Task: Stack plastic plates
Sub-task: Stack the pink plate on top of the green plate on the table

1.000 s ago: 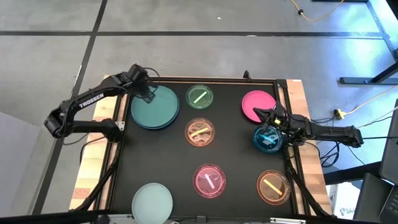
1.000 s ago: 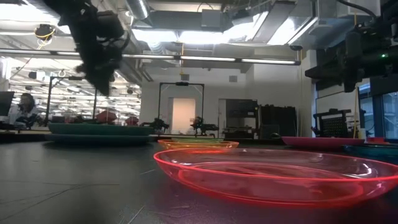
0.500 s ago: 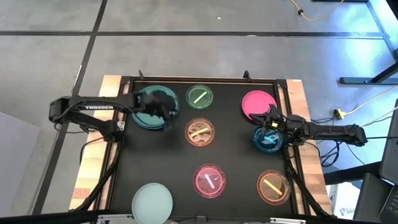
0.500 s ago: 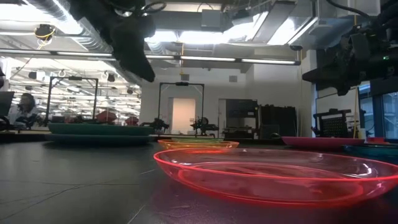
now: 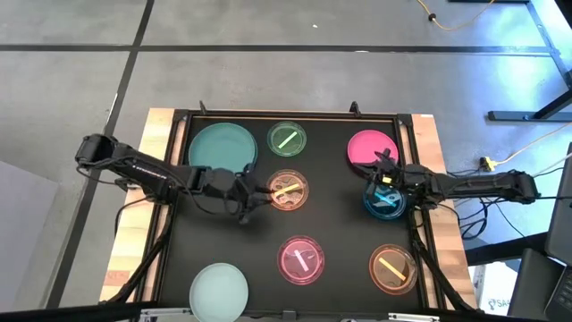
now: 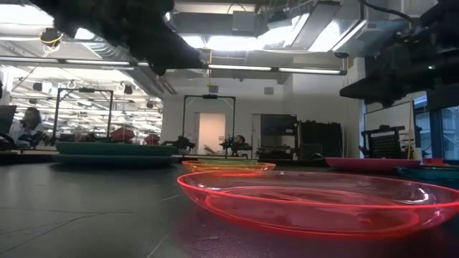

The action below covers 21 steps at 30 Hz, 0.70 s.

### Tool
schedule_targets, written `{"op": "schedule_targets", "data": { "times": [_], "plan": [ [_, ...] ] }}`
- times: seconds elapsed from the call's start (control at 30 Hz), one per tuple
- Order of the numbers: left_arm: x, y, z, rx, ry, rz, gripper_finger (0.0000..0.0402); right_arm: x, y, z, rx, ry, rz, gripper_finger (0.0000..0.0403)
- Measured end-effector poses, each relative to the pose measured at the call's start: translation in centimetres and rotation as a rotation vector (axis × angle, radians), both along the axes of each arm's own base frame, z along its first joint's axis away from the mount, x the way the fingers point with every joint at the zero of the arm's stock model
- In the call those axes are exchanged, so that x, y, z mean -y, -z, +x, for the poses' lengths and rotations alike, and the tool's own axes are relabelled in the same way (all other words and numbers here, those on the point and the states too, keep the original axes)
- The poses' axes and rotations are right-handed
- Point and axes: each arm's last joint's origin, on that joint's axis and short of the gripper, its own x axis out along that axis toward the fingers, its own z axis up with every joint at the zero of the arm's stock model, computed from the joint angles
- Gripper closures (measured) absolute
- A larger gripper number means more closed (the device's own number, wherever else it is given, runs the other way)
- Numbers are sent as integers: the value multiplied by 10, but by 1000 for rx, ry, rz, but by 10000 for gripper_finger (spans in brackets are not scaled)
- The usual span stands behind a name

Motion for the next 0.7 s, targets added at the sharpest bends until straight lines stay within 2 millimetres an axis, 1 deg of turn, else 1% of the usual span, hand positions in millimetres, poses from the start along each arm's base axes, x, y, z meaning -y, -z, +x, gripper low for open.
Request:
{"op": "schedule_targets", "data": {
  "times": [0.17, 0.27, 0.33, 0.53, 0.6, 0.7],
  "plan": [
    [5, 15, -12, 114, -29, 3, 274, 4, -11, 10, -104, 133, -33, 397],
    [5, 23, -18, 118, -42, 7, 274, 6, -12, 15, -224, 185, -51, 383],
    [6, 25, -20, 121, -47, -1, 274, 6, -11, 18, -296, 212, -34, 360],
    [11, 29, -23, 110, -41, -6, 274, 7, 1, 27, -503, 261, 29, 269],
    [11, 29, -23, 111, -37, -7, 274, 7, 8, 30, -581, 264, 26, 249],
    [11, 29, -23, 111, -39, -6, 274, 7, 16, 36, -650, 276, 37, 235]
  ]
}}
